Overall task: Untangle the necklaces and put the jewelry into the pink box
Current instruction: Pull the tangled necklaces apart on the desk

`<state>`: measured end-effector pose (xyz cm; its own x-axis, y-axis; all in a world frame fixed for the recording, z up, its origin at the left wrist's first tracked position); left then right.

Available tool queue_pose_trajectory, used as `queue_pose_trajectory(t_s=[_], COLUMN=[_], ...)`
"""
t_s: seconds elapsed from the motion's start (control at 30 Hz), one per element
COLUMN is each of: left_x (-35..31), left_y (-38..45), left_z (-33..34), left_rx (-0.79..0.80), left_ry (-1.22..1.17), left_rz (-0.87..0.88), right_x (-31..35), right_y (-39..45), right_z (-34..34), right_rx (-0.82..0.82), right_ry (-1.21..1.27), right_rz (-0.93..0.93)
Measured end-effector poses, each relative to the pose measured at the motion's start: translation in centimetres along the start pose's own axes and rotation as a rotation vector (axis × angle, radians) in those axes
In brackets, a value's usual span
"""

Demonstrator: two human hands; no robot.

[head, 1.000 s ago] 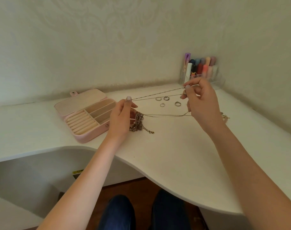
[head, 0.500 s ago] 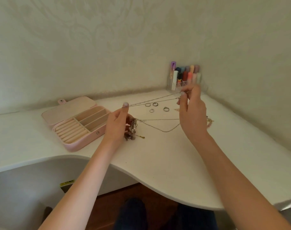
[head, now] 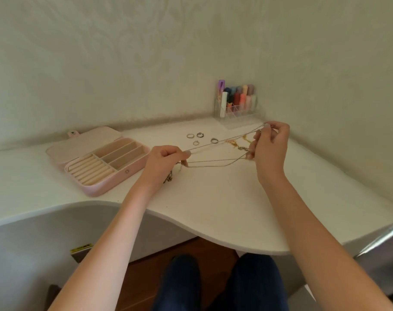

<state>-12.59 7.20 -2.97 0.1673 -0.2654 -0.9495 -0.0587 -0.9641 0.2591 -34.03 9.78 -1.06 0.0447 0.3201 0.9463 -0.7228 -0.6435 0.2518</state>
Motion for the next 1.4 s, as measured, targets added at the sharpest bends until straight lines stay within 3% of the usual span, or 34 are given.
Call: queue_pose_trajectory(t_s=[0.2, 0.33, 0.5, 0.6, 0.73, 1.07, 1.4], left_x=[0.5, 0.5, 0.5, 0.3, 0.2, 0.6, 1.3], left_y=[0.4, 0.5, 0.5, 0.3, -0.2, -0.3, 0.1], left_z=[-0.2, -0.1, -0.2, -0.4, -0.3, 0.3, 0.7], left_rx=[0.055, 0.091, 0.122, 0.138, 0.129, 0.110, 0.152], left_ry=[-0.025, -0.078, -0.090, -0.057, 0.008, 0.285, 0.488], left_rz=[0.018, 0.012, -0.005, 0.006, -0.037, 0.101, 0.224], right_x=[0.2, 0.4, 0.2, 0.5, 0.5, 0.4, 1.4], right_y=[1.3, 1.9, 2.5, 2.4, 1.9, 0.6, -0.1], right_z=[-0.8, -1.7, -2.2, -2.1, -2.5, -4.6, -4.5], right_rx=[0.003, 0.192, 0.374, 0.362, 0.205, -0.028, 0.020], right_ry=[0.261, 0.538, 0.691, 0.619, 0.486, 0.160, 0.130], right_rz=[0.325, 0.561, 0.672, 0.607, 0.472, 0.126, 0.049])
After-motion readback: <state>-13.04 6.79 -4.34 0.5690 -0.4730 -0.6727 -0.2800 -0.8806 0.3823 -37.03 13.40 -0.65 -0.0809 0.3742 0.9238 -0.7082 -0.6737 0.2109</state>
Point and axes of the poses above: each hand's wrist, its own y-axis towards the middle knuckle, its own z-axis out of the palm, x = y × z, the point moved 1 cm from there along y, towards the middle knuckle, and after that the axes turned 8 degrees about -x, right-handed, at the moved point
